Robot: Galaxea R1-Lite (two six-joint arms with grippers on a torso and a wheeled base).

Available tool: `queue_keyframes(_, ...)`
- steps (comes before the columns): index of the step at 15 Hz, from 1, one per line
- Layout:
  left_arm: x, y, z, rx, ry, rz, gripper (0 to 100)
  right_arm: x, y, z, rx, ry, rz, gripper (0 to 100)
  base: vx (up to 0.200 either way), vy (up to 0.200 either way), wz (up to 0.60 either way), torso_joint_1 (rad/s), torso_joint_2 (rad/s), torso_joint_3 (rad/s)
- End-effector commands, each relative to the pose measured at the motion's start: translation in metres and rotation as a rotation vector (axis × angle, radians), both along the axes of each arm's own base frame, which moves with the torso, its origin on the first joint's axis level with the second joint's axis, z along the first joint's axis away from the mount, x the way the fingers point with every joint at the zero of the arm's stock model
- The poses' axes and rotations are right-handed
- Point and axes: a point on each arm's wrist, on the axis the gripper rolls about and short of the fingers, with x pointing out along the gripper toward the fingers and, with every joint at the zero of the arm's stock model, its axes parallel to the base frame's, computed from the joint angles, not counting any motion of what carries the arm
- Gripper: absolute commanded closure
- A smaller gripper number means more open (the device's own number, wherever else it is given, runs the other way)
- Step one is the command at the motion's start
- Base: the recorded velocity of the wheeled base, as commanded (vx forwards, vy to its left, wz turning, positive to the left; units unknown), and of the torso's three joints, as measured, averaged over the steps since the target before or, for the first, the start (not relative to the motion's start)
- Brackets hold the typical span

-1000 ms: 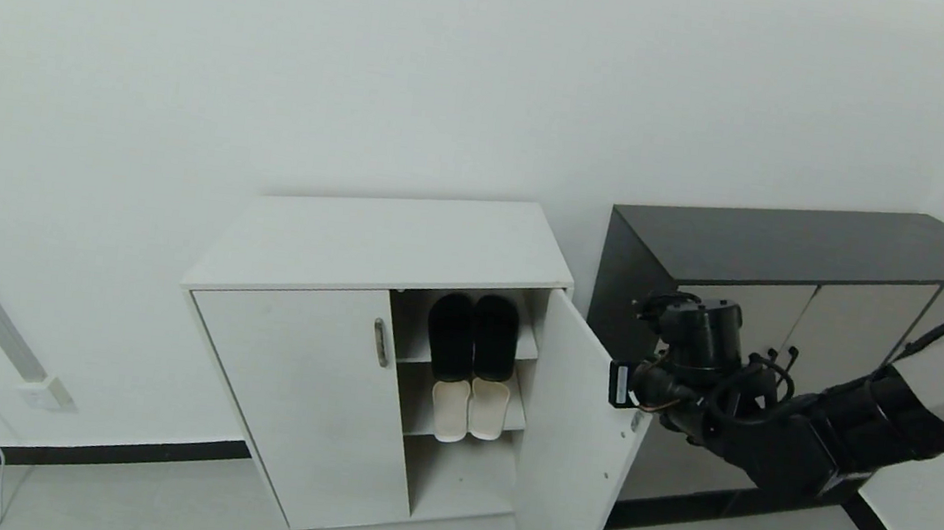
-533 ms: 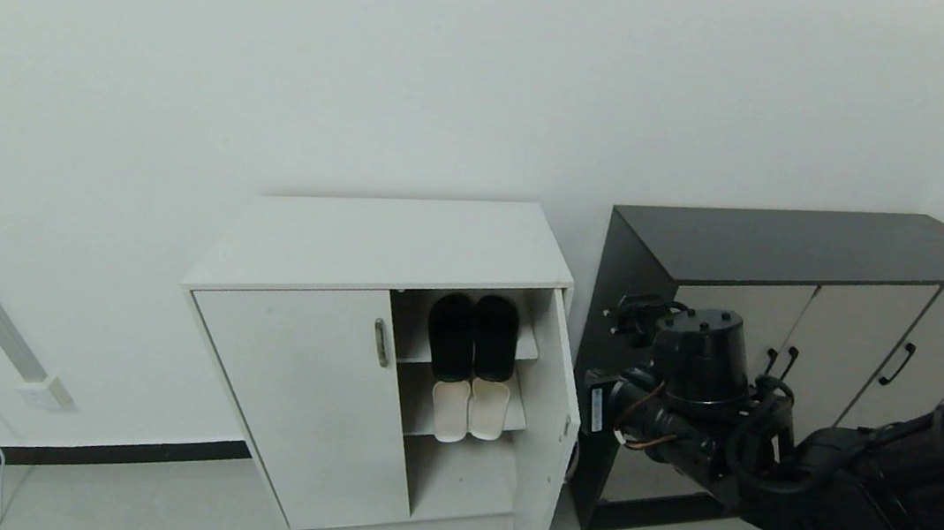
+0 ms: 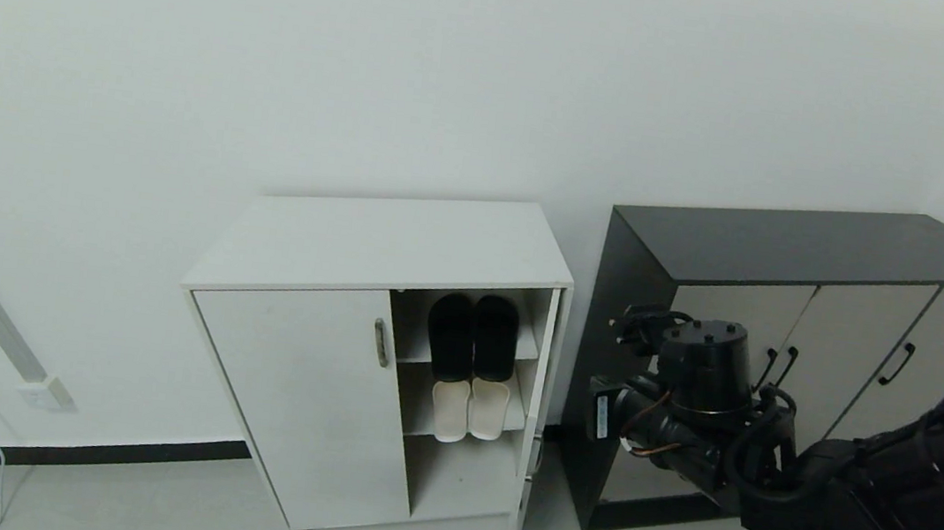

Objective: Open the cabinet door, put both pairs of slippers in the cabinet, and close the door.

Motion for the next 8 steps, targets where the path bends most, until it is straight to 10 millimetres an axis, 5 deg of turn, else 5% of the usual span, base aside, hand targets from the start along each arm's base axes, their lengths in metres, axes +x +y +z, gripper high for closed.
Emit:
queue_keyframes(1, 0.000, 0.000, 0.000, -0.002, 0.001, 0.000, 100, 0.012, 0.001, -0.024, -0.013, 0.024, -0.006, 100, 0.000, 0.000, 0.00, 0.000, 0.00, 0.000)
queue_keyframes(4, 0.000, 0.000, 0.000, -0.002, 0.001, 0.000, 100, 0.018, 0.004, -0.031, 0.003, 0.008, 0.004, 100, 0.000, 0.000, 0.00, 0.000, 0.00, 0.000)
queue_keyframes(8, 0.000, 0.000, 0.000, -0.002, 0.001, 0.000, 100, 0.016, 0.001, -0.017, 0.015, -0.043, 0.008, 100, 0.000, 0.000, 0.00, 0.000, 0.00, 0.000)
